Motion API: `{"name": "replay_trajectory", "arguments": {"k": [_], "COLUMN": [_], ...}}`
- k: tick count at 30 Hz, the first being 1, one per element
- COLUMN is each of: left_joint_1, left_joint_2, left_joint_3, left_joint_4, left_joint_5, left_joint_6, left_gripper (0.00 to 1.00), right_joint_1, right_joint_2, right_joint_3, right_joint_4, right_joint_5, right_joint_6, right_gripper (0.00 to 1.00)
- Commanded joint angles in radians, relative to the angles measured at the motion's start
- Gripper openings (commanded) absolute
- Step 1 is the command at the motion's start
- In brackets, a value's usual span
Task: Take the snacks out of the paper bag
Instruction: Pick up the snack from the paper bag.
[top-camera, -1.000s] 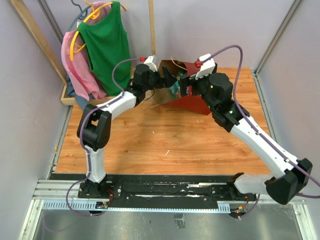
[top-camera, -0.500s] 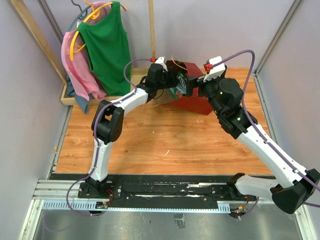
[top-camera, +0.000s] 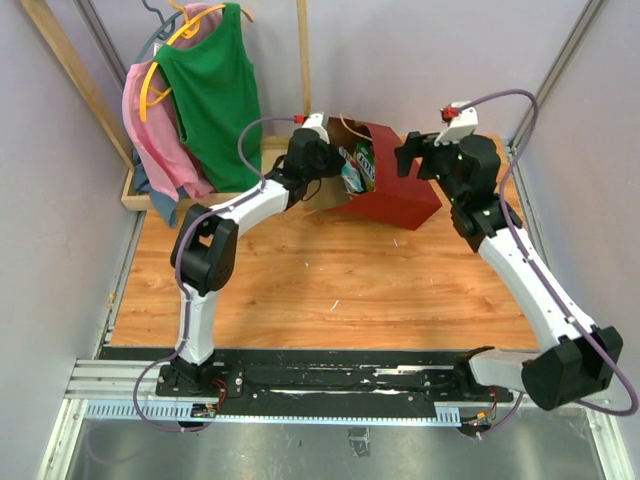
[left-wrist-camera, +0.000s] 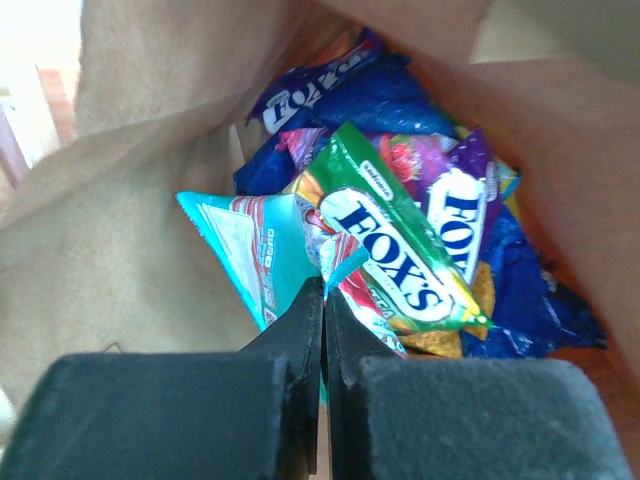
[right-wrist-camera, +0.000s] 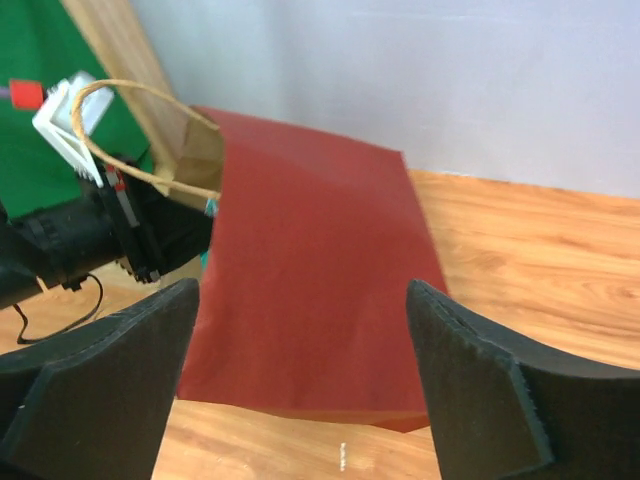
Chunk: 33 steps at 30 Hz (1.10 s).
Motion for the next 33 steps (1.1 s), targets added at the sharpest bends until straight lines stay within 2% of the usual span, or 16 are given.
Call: {"name": "replay_trajectory", "arguments": {"k": [1, 6, 10, 16, 21, 25, 29, 33], "left_joint_1": [0.012, 0.074, 0.132, 0.223, 0.367, 0.420, 0.431, 0.436], "left_joint_2": [-0.166, -0.335, -0.486, -0.693, -0.817, -0.861, -0.873, -0.917], "left_joint_3": [-0.048, -0.193, -0.316, -0.447, -0.553, -0.592, -0.602, -0.681], "left_joint_4": [0.108, 0.180, 0.208, 0.170, 0.144, 0.070, -0.061, -0.163], "left_joint_5": [0.013, 0.093, 0.117, 0.089, 0.112, 0.096, 0.050, -0.138], "left_joint_6": [0.040, 0.008, 0.004, 0.023, -0.063, -0.097, -0.094, -0.168], "left_gripper": [0.01, 0.01, 0.00, 0.01, 0.00, 0.01, 0.01, 0.01], "right_joint_1": [0.031, 0.095, 0.160, 0.192, 0.195, 0.196, 0.198, 0.216], "right_joint_2": [0.078, 0.136, 0.193, 0.314, 0.436, 0.526, 0.587, 0.589], "right_joint_3": [0.094, 0.142, 0.211, 0.354, 0.498, 0.588, 0.648, 0.642], "right_joint_4": [-0.057, -0.073, -0.100, -0.127, -0.170, -0.181, -0.197, -0.186], "right_joint_5": [-0.111, -0.091, -0.060, -0.019, -0.032, -0.029, -0.046, -0.068], "right_joint_6": [-0.009, -0.081, -0.210, -0.338, -0.395, -0.425, -0.425, -0.416], "right_gripper": [0.82, 0.75, 0.72, 0.65, 0.55, 0.51, 0.29, 0.08]}}
